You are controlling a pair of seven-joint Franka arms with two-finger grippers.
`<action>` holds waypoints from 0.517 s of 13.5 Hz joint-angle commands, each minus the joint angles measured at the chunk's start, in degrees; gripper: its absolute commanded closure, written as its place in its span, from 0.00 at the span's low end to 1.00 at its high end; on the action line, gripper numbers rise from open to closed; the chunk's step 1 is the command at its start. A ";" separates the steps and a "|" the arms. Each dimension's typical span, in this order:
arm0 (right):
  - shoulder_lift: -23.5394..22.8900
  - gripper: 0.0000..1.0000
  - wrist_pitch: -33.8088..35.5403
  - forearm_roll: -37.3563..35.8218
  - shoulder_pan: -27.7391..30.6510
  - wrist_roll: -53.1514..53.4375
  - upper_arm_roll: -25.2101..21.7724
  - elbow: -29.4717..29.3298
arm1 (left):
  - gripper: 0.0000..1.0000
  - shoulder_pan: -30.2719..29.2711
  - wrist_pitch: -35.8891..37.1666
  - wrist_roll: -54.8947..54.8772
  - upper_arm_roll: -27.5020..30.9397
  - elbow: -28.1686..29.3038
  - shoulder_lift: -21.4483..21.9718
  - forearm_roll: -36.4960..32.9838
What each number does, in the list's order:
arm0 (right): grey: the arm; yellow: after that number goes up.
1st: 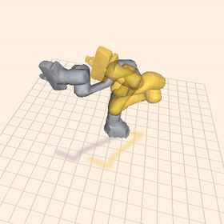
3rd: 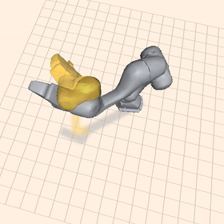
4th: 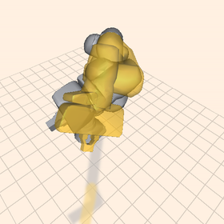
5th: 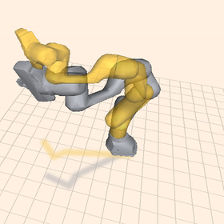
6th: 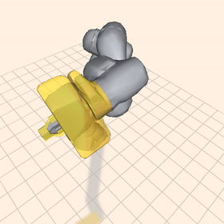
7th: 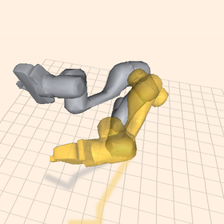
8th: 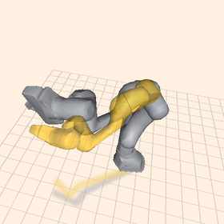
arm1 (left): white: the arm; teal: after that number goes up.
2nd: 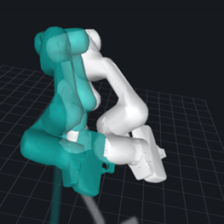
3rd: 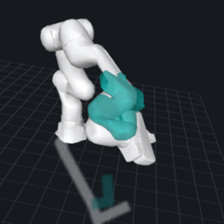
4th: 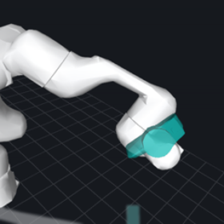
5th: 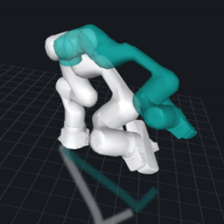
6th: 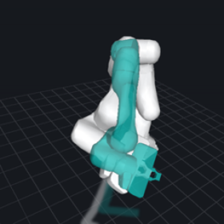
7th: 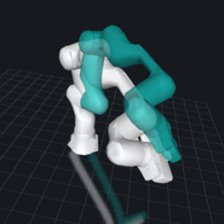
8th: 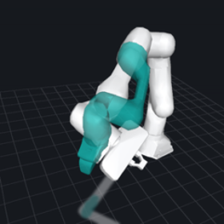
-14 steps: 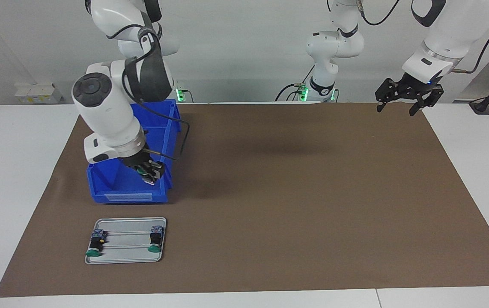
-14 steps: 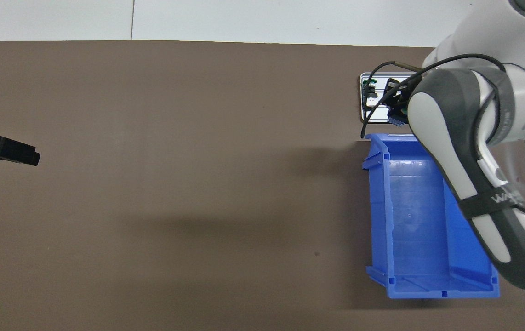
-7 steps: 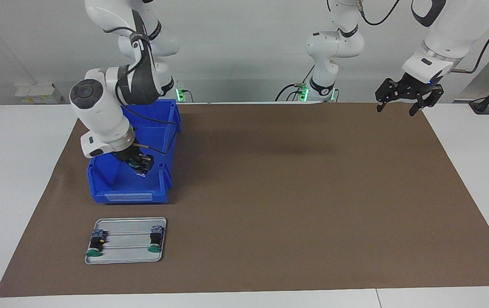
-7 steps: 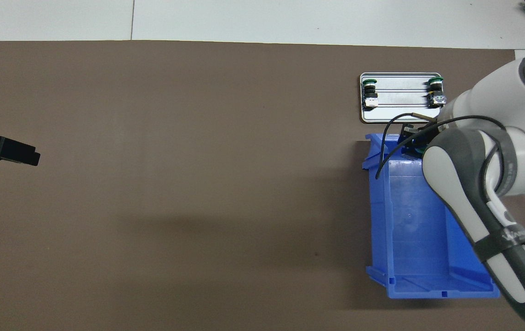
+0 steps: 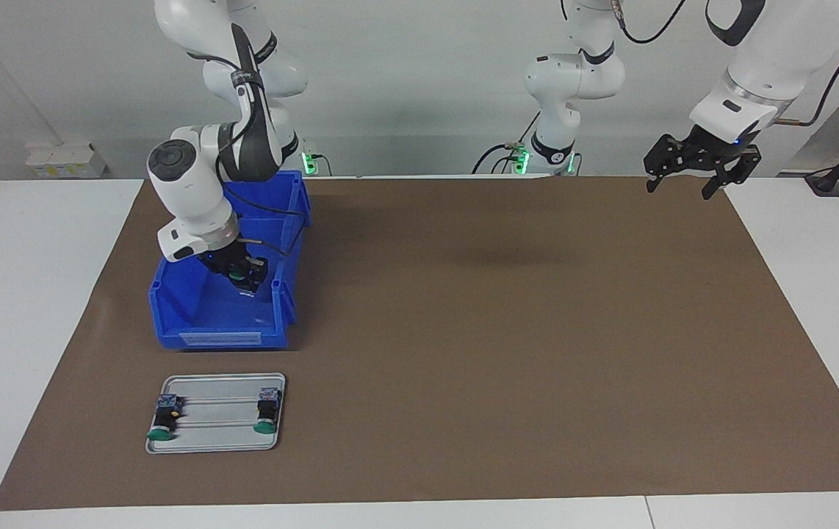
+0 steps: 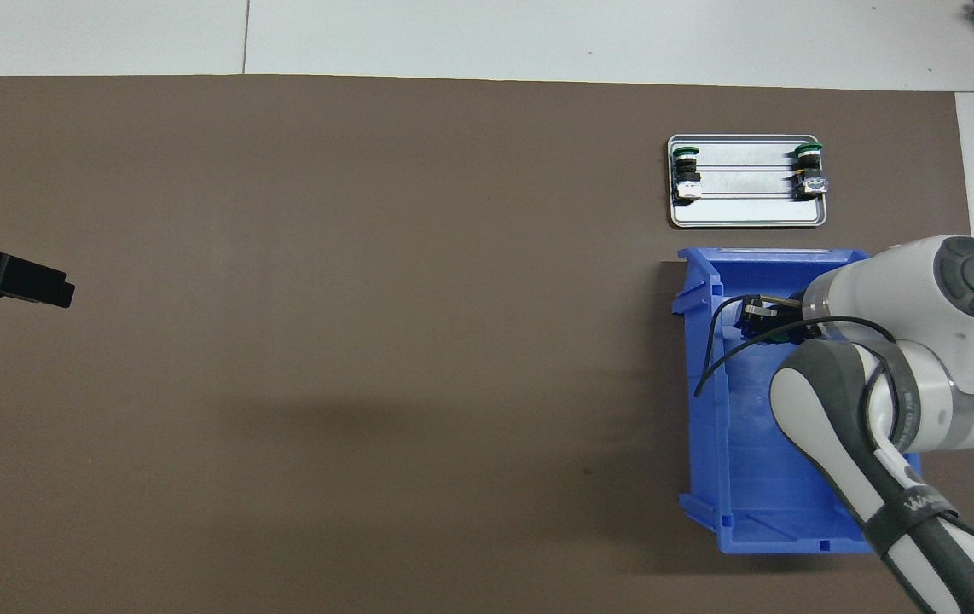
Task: Place and press button with both arms
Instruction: 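Lower the button into the blue bin and open the right gripper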
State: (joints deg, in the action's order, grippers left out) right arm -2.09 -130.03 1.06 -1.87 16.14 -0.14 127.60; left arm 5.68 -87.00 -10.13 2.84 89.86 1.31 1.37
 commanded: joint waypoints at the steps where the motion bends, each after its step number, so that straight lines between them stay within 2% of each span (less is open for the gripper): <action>1: 1.82 1.00 -5.57 0.08 2.74 -4.00 0.49 4.67 | 0.00 -0.50 -0.63 0.02 -0.21 2.07 1.76 0.04; 4: 0.77 1.00 -8.73 0.08 3.62 -5.24 0.49 5.90 | 0.00 -0.41 -0.63 0.02 -0.21 2.07 1.76 0.04; 7: -0.55 0.91 -12.78 0.08 3.62 -5.24 0.49 7.49 | 0.00 -0.50 -0.63 0.02 -0.21 2.07 1.76 0.04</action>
State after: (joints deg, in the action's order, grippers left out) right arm -2.43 -139.68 1.06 0.96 12.20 -0.23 133.30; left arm 5.68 -87.00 -10.13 2.84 89.86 1.31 1.37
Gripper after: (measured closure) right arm 0.564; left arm 0.000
